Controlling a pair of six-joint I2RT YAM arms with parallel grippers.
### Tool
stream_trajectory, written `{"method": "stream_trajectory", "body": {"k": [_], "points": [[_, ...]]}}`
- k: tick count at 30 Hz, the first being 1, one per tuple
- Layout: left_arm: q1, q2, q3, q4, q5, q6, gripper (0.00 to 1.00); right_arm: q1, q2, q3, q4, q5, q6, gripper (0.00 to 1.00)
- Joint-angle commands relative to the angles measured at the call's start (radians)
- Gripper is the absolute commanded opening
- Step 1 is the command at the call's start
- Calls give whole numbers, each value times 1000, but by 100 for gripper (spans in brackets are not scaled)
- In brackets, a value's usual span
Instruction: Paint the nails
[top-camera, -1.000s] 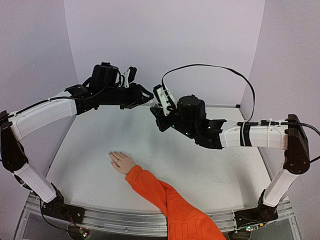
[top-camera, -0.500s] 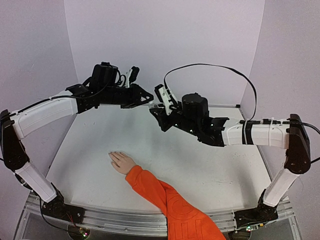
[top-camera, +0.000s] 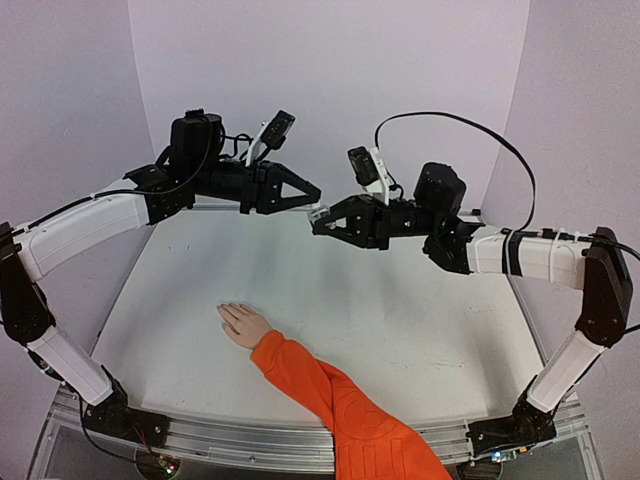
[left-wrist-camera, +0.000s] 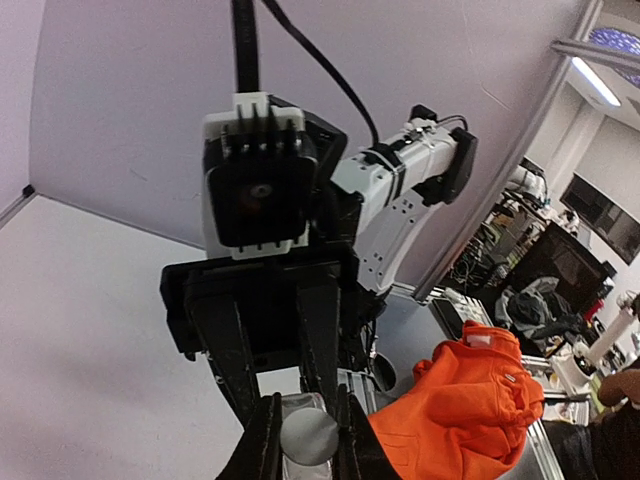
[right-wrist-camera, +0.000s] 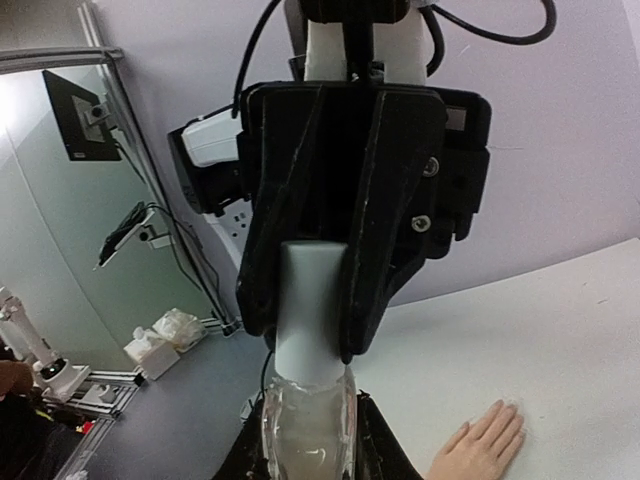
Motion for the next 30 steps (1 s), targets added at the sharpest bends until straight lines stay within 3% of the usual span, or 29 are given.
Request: {"method": "stream_trajectory", "body": {"k": [1, 3, 6, 9, 12, 20, 30], "points": [[-35, 27, 15, -29, 105, 14, 0, 38, -76, 9, 299, -111, 61, 0], [-17, 12, 5, -29, 35, -15, 9, 31, -84, -8, 289, -67, 43, 0], [30, -32, -49, -33, -130, -114, 43, 22, -112, -12, 75, 90, -134, 0], [62, -98, -119, -55, -266, -241, 65, 24, -126, 5, -158, 384, -294, 0], [62, -150, -172, -67, -363, -337, 78, 33, -108, 9, -244, 676, -363, 0], [61, -143, -166, -69, -519, -475, 79, 178, -7, 71, -260, 1153, -517, 0], [54, -57, -92, -70, -593, -460, 51, 253, 80, 133, -275, 1266, -568, 0]]}}
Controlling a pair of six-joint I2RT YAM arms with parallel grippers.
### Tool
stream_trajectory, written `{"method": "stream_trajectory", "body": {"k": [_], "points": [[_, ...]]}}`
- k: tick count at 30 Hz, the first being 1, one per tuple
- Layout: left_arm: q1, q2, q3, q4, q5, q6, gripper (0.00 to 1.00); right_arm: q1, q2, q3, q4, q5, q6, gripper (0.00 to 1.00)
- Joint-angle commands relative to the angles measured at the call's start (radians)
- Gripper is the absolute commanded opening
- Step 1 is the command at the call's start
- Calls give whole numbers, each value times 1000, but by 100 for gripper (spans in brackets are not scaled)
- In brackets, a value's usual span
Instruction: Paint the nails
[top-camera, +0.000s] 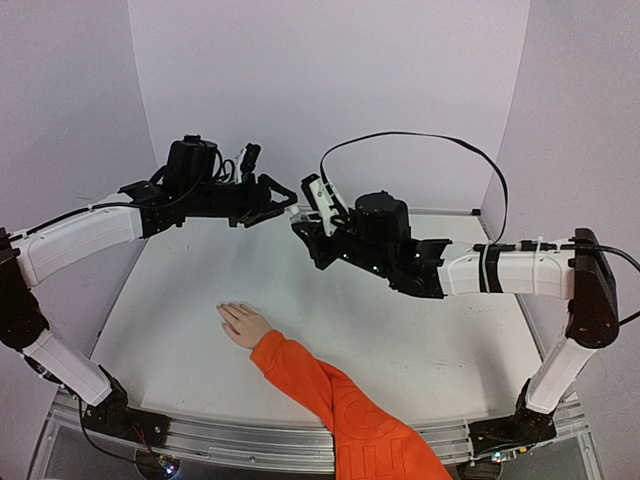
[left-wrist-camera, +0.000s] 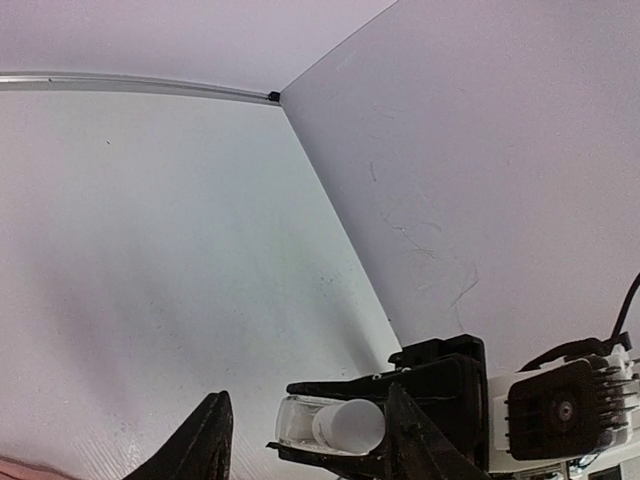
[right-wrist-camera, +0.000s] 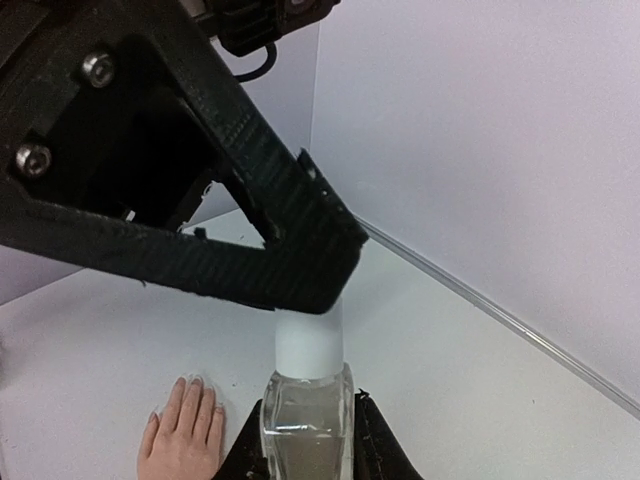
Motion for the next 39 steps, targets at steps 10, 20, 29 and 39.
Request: {"method": "stream_trajectory", "body": {"k": [10, 20, 29, 39], "points": [[-28, 56, 93, 28, -65, 40, 17, 13, 46, 94, 42, 80, -65, 0], [-43, 74, 88, 71, 207, 169, 0, -51, -30, 76, 57, -343, -3, 0], [-48, 1, 43, 212, 637, 441, 0, -180, -63, 90, 279, -1428, 388, 0], [-28, 2, 40, 217, 487, 365, 21, -198, -140, -14, 222, -1122, 325, 0]]}}
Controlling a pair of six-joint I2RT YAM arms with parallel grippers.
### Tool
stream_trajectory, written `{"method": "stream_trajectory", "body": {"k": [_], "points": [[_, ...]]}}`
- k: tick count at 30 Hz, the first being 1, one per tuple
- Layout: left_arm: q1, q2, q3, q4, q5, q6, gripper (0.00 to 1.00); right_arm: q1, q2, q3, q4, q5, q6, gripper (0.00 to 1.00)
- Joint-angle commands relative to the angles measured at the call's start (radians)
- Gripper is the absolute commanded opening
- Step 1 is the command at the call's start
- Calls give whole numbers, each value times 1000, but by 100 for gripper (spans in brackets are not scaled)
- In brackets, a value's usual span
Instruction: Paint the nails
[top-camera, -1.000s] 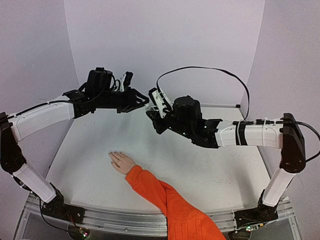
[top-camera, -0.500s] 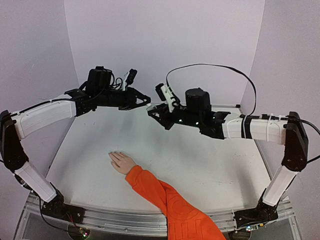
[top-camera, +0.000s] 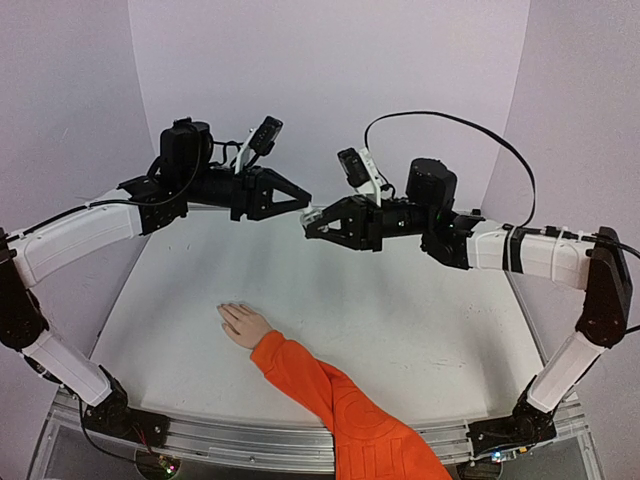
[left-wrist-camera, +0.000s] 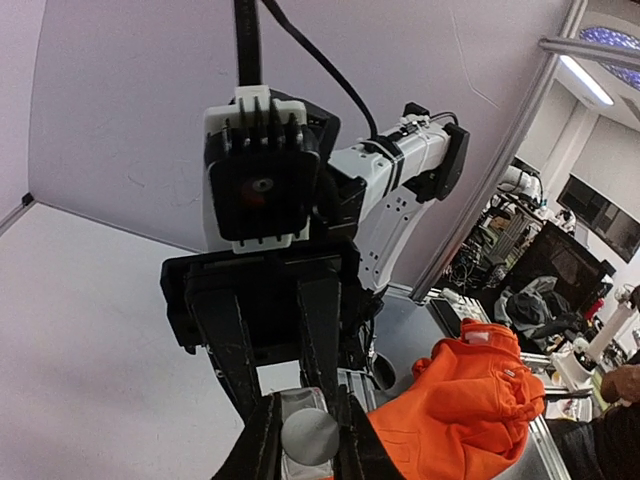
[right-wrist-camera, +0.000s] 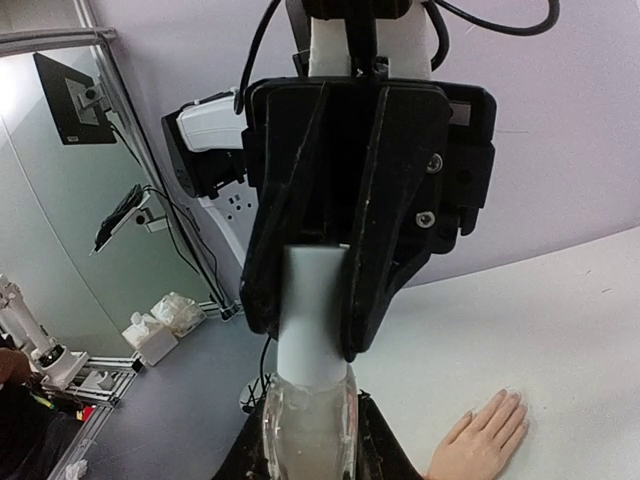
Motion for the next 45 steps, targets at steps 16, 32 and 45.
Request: {"method": "stream_trajectory", "body": {"k": [16, 32, 45], "points": [[47, -124, -84, -199, -598, -385, 73, 158, 70, 101, -210, 1089, -429, 0], [43, 42, 29, -224, -606, -437, 29, 228, 150, 157, -172, 1239, -468, 0], [32, 60, 10, -90, -383, -378, 0, 200, 81, 112, -126, 998, -444, 0]]}}
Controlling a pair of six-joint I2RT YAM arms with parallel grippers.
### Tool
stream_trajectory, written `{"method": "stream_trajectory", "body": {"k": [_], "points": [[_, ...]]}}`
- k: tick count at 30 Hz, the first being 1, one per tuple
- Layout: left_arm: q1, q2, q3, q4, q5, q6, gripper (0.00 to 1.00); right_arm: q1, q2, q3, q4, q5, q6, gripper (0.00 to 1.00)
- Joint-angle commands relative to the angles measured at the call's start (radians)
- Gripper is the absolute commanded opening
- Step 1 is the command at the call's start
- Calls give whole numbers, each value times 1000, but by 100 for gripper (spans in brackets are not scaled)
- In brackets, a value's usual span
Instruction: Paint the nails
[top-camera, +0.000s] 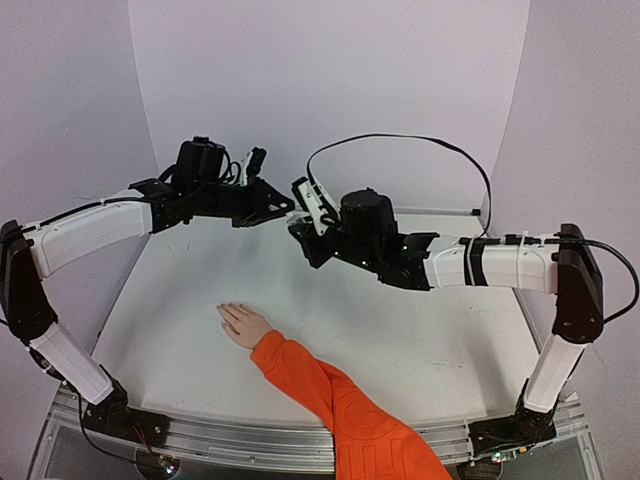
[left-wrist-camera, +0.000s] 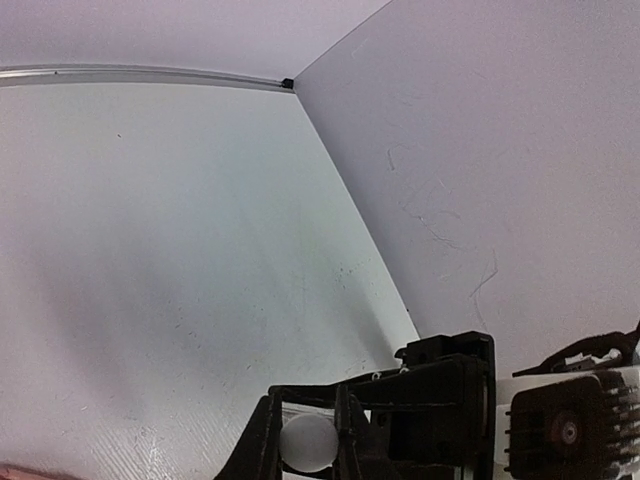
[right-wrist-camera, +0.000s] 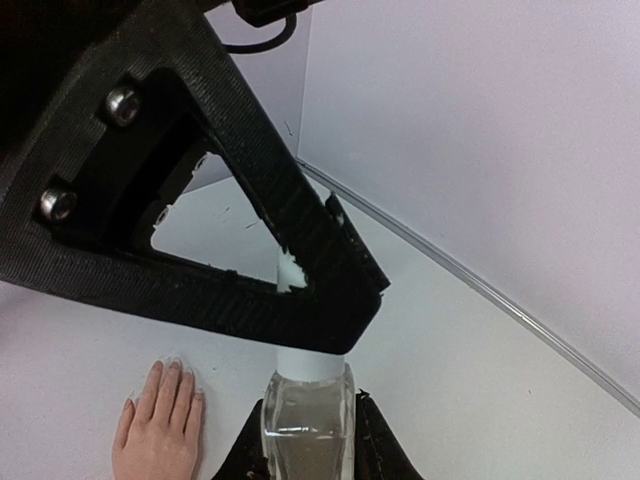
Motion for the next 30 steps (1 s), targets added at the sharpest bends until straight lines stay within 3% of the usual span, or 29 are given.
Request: {"method": "stream_trajectory", "body": {"k": [1, 5, 7, 9, 11, 17, 18, 20, 23, 26, 30], "points": [[-14, -12, 3, 209, 262, 46, 0, -36, -92, -3, 118, -307, 27, 0], [-21, -58, -64, 496, 567, 106, 0, -149, -144, -38, 181, -919, 156, 0], [-28, -80, -74, 553, 660, 153, 0, -167, -157, -42, 248, -1246, 223, 0], [-34, -86, -61, 562, 720, 194, 0, -167, -170, -49, 324, -1386, 301, 0], [-37, -74, -35, 564, 763, 207, 0, -167, -190, -70, 369, -1412, 354, 0], [-28, -56, -39, 565, 661, 147, 1, -184, -258, -145, 364, -1286, 353, 0], [-17, -58, -46, 555, 622, 120, 8, -185, -265, -156, 351, -1241, 341, 0], [5, -67, -61, 492, 523, 85, 33, -185, -276, -163, 260, -1115, 273, 0], [11, -115, -87, 328, 363, 111, 58, -185, -287, -175, 154, -809, 203, 0], [11, -164, -109, 218, 216, 88, 71, -182, -274, -171, 99, -546, 179, 0], [11, -182, -127, 177, 151, 4, 78, -134, -229, -138, 63, -293, 130, 0]]}}
